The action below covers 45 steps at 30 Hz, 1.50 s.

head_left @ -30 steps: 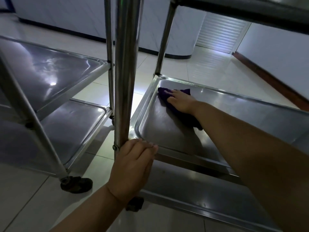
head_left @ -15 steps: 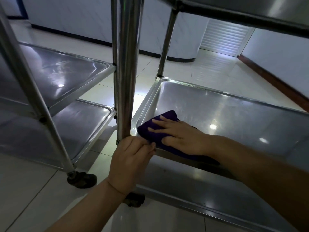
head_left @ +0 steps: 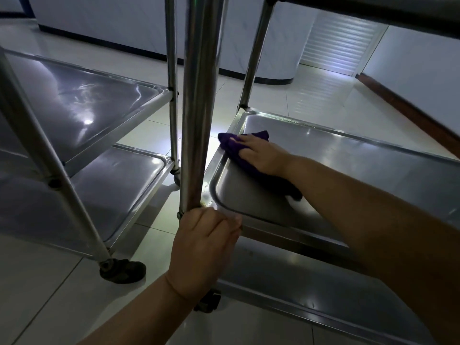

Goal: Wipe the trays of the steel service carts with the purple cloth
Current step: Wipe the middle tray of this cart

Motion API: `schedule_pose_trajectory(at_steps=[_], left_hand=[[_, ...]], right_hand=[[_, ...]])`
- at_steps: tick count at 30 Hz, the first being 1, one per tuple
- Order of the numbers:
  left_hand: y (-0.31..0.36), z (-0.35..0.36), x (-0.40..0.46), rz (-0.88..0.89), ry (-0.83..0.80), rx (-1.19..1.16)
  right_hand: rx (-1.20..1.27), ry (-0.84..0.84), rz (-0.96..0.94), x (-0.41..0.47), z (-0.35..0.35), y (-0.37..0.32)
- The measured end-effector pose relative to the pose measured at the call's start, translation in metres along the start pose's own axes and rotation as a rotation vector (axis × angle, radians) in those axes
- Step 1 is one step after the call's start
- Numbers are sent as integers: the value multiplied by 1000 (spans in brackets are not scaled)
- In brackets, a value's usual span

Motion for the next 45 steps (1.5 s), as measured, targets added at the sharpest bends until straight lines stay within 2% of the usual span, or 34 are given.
schedule_pose_trajectory(at_steps=[3,8,14,18,22,25,28,31,34,39,45], left_hand=[[-3,2,-2,62,4,0],[-3,3,-3,94,-25,-11],[3,-1,-2,73,-73,-66],[5,-2,-1,77,-85,-78],[14,-9,2,70,-77,-45],[18,-8,1,74,-65,-57],[20,-7,0,61,-44,-60],[21,-8,1,48,-21,-44],[21,-9,2,24,-24,-41],[16,-8,0,2,-50,-45],[15,-8,3,-3,-53,-35]], right_hand=[[9,66,131,13,-6,21],[-70,100,226,-10,-10,25],[-112,161,457,-115,-31,80],[-65,259,656,-192,-49,121],[-46,293,816,-249,-58,138],[-72,272,875,-258,-56,135],[-148,172,889,-245,-43,132],[-120,220,940,-217,-35,108],[-100,238,899,-172,-25,76],[-83,144,686,-90,2,22],[-4,27,243,-33,31,-55]])
Point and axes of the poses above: each hand's wrist, its own x-axis towards the middle knuckle, its own z-axis out of the palm, y = z × x, the point moved 4 cm from there along x, towards the middle knuckle, and after that the axes turned 15 degrees about -z, right-handed, at the moved point
